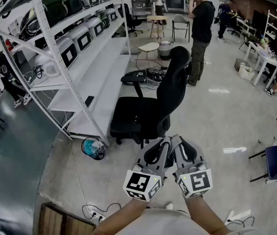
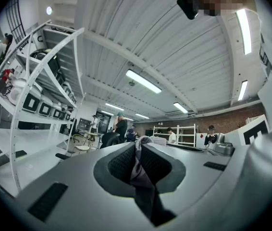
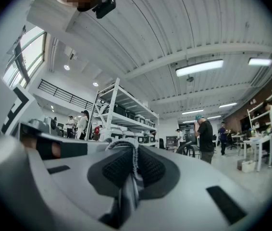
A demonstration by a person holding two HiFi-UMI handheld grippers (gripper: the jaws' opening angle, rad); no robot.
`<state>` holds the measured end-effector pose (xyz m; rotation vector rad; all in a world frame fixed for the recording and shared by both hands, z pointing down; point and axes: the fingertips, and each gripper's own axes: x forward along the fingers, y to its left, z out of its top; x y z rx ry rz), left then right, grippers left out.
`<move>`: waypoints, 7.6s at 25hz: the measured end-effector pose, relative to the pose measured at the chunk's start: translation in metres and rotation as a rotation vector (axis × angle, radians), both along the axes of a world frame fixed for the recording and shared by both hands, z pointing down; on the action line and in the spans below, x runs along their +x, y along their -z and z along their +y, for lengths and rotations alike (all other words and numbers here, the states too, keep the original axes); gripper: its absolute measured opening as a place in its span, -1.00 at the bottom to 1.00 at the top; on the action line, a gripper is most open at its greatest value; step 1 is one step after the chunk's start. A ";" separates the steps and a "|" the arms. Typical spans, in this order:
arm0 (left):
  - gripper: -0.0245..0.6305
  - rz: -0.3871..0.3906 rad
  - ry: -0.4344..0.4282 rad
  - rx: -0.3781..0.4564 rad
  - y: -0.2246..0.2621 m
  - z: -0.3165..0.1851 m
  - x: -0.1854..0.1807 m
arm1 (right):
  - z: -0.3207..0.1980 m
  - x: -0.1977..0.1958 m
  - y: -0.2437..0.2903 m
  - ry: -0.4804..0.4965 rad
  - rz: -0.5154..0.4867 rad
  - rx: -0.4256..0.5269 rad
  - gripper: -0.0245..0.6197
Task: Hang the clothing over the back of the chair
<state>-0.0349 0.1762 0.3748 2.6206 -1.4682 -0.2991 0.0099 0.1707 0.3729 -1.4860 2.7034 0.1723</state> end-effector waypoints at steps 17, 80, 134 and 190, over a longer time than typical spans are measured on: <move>-0.82 0.003 -0.028 0.021 0.007 -0.011 0.037 | -0.010 0.040 0.007 -0.013 0.005 0.021 -0.80; -0.82 0.156 -0.172 0.064 0.027 -0.348 0.004 | -0.339 0.038 0.019 -0.118 -0.005 0.011 -0.80; -0.82 0.042 0.017 0.103 0.104 -0.734 -0.053 | -0.664 0.149 0.119 -0.208 0.034 0.184 -0.80; -0.44 -0.029 -0.022 -0.225 -0.078 -0.668 -0.045 | -0.604 0.151 0.015 -0.062 0.102 -0.053 -0.43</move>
